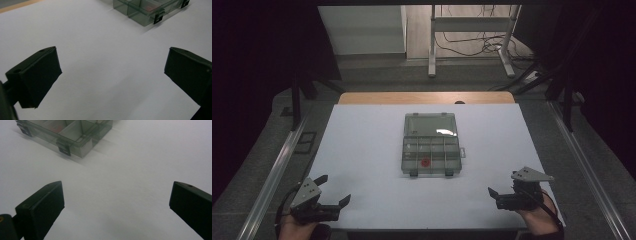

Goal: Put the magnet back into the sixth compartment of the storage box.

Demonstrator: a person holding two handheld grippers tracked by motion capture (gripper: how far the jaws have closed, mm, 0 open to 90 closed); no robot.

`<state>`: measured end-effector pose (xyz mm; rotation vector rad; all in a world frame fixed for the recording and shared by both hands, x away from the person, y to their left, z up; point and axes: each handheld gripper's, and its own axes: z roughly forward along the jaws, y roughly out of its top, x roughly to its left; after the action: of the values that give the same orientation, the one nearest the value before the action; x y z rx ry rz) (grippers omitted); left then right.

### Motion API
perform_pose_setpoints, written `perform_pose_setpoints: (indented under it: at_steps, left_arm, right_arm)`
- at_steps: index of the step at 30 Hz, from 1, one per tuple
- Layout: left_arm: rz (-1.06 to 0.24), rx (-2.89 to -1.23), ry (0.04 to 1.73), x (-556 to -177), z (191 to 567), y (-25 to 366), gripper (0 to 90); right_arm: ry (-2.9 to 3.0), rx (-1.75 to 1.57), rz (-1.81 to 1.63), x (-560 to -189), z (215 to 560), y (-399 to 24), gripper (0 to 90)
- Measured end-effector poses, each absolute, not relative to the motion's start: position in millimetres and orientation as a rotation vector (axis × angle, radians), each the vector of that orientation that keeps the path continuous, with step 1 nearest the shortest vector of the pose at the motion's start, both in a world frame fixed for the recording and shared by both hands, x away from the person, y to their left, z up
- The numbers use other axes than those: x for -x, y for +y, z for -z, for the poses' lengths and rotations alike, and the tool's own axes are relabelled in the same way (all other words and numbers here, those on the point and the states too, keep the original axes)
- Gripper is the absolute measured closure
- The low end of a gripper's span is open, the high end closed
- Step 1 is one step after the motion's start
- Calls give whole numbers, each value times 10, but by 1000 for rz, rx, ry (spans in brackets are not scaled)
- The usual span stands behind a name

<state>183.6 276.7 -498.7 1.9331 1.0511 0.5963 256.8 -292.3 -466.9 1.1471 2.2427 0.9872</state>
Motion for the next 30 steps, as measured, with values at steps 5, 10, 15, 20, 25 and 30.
perform_pose_setpoints:
  at_steps: [5, 10, 15, 20, 25, 30]
  left_arm:
    - [-595, -1931, 1052, -1836, 4987, 2768, 9]
    - [-595, -1933, 1050, -1836, 4987, 2767, 10]
    - [-594, -1931, 1050, -1837, 4987, 2768, 10]
    - [-594, -1931, 1051, -1837, 4987, 2769, 10]
    - [-592, -1929, 1052, -1838, 4987, 2771, 10]
    - [-592, -1928, 1053, -1839, 4988, 2773, 10]
  right_arm:
    - [2224, -1168, -976, -2536, 4687, -2995, 0]
    - [2211, -1181, -963, -2503, 4709, -3042, 0]
    - [2192, -1196, -960, -2467, 4706, -3087, 0]
    - [2183, -1205, -948, -2437, 4718, -3139, 0]
    - [2176, -1218, -927, -2404, 4734, -3188, 0]
    - [2166, -1239, -916, -2372, 4752, -3244, 0]
